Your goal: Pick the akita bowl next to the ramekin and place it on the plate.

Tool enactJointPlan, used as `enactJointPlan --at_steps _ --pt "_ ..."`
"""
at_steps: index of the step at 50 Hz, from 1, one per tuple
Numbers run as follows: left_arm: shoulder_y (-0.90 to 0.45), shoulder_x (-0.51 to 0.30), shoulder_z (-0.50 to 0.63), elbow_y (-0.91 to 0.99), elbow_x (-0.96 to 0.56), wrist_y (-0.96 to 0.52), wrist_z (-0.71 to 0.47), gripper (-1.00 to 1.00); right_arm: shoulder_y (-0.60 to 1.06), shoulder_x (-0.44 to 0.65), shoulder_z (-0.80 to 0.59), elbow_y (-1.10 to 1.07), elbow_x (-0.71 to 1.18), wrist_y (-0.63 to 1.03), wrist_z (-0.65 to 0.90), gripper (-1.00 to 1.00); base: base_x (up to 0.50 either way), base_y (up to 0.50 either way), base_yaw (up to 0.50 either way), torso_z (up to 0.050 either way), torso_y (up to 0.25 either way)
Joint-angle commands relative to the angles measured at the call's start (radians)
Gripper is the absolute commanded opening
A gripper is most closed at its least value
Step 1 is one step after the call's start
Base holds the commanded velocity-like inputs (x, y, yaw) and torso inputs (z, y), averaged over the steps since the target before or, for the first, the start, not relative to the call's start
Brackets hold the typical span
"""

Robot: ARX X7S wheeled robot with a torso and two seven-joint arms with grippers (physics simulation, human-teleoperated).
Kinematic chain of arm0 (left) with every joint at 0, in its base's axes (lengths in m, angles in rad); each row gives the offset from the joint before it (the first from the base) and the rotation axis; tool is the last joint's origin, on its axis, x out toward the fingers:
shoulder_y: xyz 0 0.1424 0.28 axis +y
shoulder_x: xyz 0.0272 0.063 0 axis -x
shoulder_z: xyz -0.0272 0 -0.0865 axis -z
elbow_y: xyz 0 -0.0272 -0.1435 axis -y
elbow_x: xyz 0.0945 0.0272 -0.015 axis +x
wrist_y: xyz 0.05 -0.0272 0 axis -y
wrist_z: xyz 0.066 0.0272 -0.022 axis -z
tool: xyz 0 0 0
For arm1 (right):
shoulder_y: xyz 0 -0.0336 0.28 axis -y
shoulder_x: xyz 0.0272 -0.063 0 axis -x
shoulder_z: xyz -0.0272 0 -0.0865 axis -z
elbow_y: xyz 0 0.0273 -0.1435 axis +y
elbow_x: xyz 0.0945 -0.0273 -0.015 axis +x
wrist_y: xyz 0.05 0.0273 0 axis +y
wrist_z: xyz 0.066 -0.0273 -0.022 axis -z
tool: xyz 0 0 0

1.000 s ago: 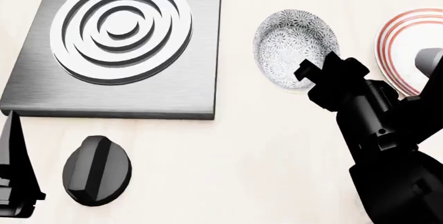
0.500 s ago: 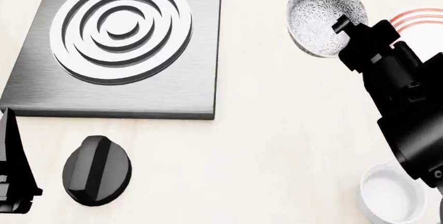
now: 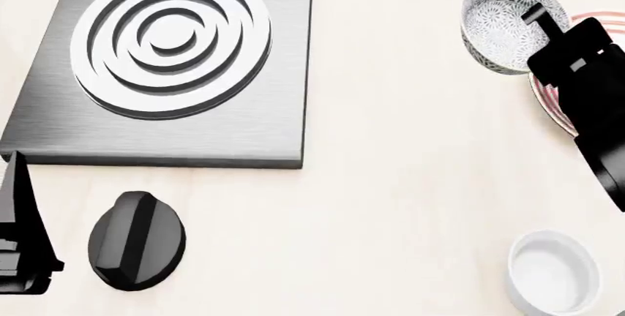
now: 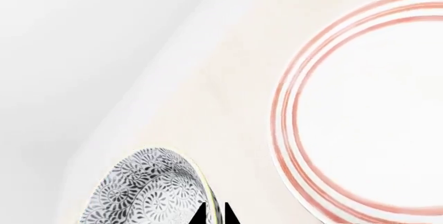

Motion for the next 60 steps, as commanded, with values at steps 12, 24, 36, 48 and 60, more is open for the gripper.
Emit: enactJointPlan --at_steps 12,24,36,48,60 --pt "-0.008 0.002 0.011 -0.033 0.009 0.015 0.001 1.00 0.101 0.051 -0.025 0.147 -0.061 -0.025 0.002 -1.00 0.00 0.00 0.00 0.000 0.000" --pt "-0.008 0.000 0.013 -0.042 0.009 0.019 0.002 1.00 0.120 0.071 -0.036 0.185 -0.087 -0.038 0.006 -1.00 0.00 0.00 0.00 0.000 0.001" --pt "-0.005 -0.009 0.006 -0.028 -0.011 0.012 0.000 1.00 0.121 0.100 -0.036 0.194 -0.100 -0.043 0.010 -1.00 0.00 0.00 0.00 0.000 0.000" --pt "-0.013 -0.006 0.014 -0.053 0.000 0.025 0.004 1.00 0.109 0.114 -0.043 0.192 -0.113 -0.048 0.012 -1.00 0.00 0.00 0.00 0.000 0.001" --pt "-0.010 -0.009 0.020 -0.069 0.011 0.038 0.008 1.00 0.142 0.118 -0.066 0.239 -0.144 -0.067 -0.005 -1.00 0.00 0.00 0.00 0.000 0.000"
